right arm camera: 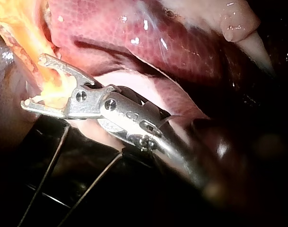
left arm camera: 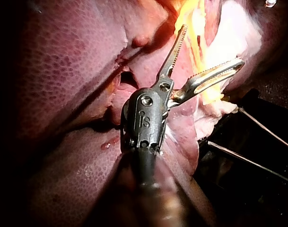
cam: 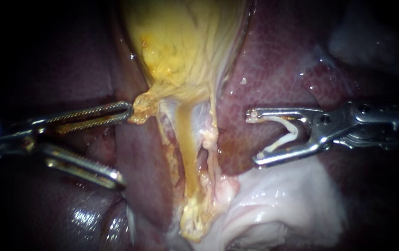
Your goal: Clipping first clip left tube
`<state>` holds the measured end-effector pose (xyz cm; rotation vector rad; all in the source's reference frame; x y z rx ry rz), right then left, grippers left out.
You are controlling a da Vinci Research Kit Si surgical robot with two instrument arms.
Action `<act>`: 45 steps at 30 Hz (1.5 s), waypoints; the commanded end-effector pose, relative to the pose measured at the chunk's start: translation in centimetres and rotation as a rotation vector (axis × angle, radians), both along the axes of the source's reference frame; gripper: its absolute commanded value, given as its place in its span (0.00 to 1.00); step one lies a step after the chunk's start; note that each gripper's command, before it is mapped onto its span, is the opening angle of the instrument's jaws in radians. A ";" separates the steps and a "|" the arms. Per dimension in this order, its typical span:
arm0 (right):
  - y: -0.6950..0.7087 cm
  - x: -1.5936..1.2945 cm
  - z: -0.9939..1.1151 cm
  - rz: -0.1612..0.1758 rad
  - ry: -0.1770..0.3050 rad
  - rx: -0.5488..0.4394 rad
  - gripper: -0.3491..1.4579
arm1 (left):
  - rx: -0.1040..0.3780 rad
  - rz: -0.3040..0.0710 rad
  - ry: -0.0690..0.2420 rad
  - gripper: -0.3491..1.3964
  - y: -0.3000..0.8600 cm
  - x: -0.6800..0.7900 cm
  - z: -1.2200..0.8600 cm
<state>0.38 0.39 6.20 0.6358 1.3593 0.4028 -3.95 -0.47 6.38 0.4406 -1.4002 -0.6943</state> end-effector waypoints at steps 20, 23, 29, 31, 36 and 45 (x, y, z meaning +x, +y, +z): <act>-0.01 0.00 0.05 0.000 -0.001 -0.002 0.52 | 0.060 -0.111 0.086 0.57 0.26 0.23 0.30; -0.02 0.00 0.06 0.000 -0.001 -0.003 0.53 | 0.084 -0.119 0.094 0.54 0.30 0.15 0.38; -0.02 0.00 0.07 0.001 -0.002 -0.003 0.53 | 0.113 -0.128 0.109 0.46 0.33 -0.08 0.48; -0.02 0.00 0.07 0.001 -0.001 -0.003 0.53 | 0.118 -0.129 0.115 0.43 0.33 -0.14 0.53; -0.02 0.00 0.07 0.000 -0.001 -0.004 0.53 | 0.135 -0.125 0.134 0.21 0.31 -0.17 0.61; -0.05 0.01 0.08 0.000 -0.001 -0.006 0.53 | 0.207 -0.123 0.143 0.00 0.30 -0.01 0.51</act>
